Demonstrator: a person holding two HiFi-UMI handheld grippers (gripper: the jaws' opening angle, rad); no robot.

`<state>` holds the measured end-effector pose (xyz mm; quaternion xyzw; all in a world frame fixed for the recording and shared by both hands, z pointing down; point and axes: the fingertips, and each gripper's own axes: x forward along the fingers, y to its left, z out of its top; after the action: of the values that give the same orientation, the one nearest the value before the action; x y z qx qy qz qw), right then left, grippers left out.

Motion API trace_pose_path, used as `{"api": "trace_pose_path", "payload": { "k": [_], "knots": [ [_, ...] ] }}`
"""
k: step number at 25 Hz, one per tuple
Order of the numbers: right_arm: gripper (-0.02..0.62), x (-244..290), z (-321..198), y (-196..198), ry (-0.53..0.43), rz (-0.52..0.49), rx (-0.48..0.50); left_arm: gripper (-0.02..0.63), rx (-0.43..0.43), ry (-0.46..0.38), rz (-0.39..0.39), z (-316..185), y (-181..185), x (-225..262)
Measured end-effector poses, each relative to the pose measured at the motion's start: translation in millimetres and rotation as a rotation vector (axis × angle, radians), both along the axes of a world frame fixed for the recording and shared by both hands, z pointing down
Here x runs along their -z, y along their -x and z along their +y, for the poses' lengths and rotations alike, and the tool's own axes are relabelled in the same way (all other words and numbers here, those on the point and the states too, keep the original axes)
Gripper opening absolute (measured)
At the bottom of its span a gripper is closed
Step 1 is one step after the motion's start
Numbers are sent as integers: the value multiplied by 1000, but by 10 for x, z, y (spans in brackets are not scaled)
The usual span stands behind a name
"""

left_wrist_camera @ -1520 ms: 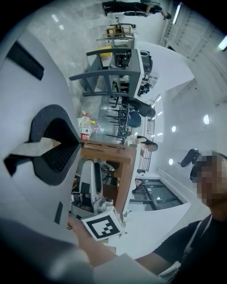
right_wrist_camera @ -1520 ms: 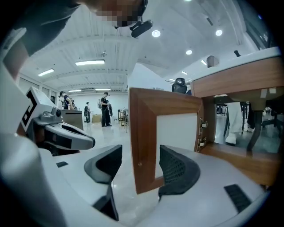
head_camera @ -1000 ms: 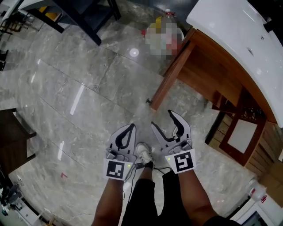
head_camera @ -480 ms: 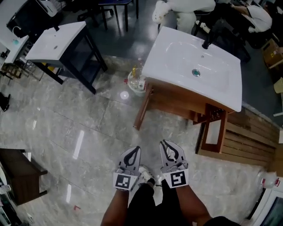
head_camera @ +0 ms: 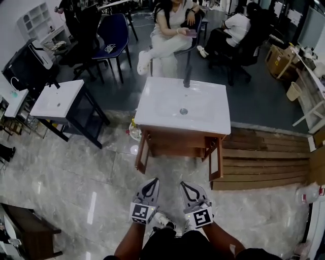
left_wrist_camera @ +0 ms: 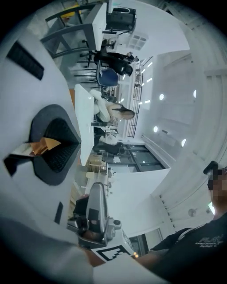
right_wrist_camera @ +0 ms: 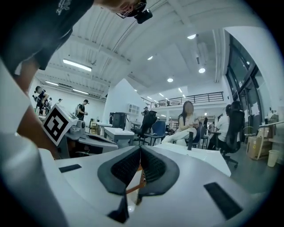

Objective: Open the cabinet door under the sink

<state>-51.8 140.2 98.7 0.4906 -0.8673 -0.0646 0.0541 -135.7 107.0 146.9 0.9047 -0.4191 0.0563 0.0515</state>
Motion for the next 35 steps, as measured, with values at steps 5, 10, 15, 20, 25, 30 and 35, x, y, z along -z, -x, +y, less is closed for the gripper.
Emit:
{"api": "trace_pose_path", "payload": {
  "k": [5, 10, 15, 20, 25, 30, 35],
  "knots": [
    [26, 448, 368, -519, -66, -34, -27, 18, -53, -50, 31, 371, -583, 528],
    [25, 665, 729, -962, -100, 16, -36, 18, -76, -89, 31, 768, -1015, 813],
    [25, 763, 1043, -1259, -98, 35, -54, 18, -87, -130, 23, 1112, -1252, 1021],
    [25, 844, 1202, -1404, -112, 15, -76, 18, -68, -165, 20, 1288, -1334, 1096],
    [25, 841, 1330, -1455, -107, 0, -89, 18, -64, -171, 29, 1438, -1363, 1108],
    [25, 837, 1355, -1418, -124, -6, -72, 18, -59, -159, 22, 1545, -1396, 1090],
    [25, 911, 1357, -1408, -129, 3, -68, 18, -52, -193, 22, 1548, -1397, 1154]
  ]
}}
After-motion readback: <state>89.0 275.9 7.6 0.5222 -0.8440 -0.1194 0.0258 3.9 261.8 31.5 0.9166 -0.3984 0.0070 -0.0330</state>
